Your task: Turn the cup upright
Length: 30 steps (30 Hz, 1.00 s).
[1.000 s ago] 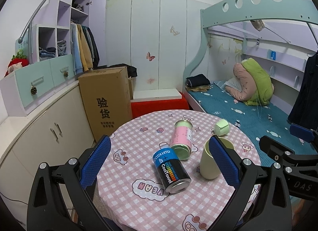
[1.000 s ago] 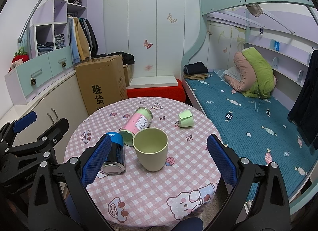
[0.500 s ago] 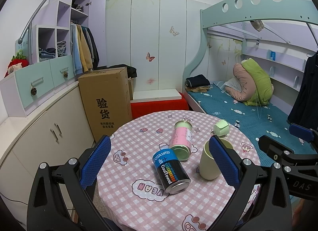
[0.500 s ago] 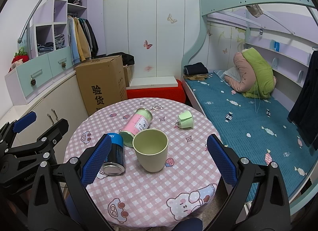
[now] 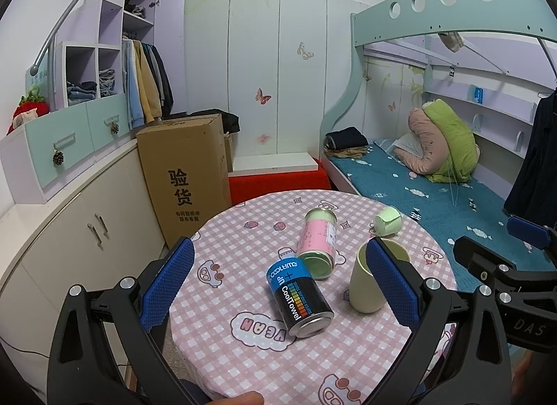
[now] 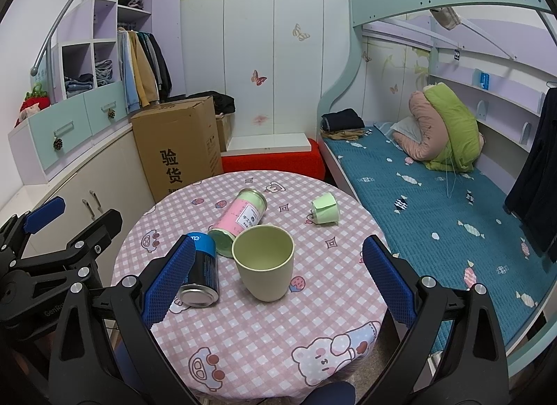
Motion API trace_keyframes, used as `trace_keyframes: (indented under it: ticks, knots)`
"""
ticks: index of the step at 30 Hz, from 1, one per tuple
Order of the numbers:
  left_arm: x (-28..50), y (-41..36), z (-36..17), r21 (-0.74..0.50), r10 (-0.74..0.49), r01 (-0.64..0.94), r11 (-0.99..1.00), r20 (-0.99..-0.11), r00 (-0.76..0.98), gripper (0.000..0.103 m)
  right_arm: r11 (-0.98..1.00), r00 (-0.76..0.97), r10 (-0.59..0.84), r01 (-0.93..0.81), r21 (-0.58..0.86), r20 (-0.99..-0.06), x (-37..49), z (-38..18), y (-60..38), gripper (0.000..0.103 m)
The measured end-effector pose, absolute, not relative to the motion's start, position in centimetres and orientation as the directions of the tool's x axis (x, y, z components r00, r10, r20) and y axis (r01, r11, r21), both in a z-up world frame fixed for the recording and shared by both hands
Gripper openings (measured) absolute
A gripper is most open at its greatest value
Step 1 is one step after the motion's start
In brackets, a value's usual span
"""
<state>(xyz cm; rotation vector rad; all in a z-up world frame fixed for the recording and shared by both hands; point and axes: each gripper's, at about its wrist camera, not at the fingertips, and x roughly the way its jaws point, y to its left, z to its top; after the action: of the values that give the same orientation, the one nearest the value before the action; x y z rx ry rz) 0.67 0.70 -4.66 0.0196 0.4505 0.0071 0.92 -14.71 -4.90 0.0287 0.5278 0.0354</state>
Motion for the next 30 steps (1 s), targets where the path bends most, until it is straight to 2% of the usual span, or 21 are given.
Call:
trace_keyframes:
  ticks: [30]
  knots:
    - [0.56, 0.53, -4.94, 0.027, 0.014, -0.003, 1.000, -0.434, 0.901, 0.095, 0.999, 0.862, 0.041, -0.025, 0.038, -0.504, 0.84, -5.05, -14.74, 0.097]
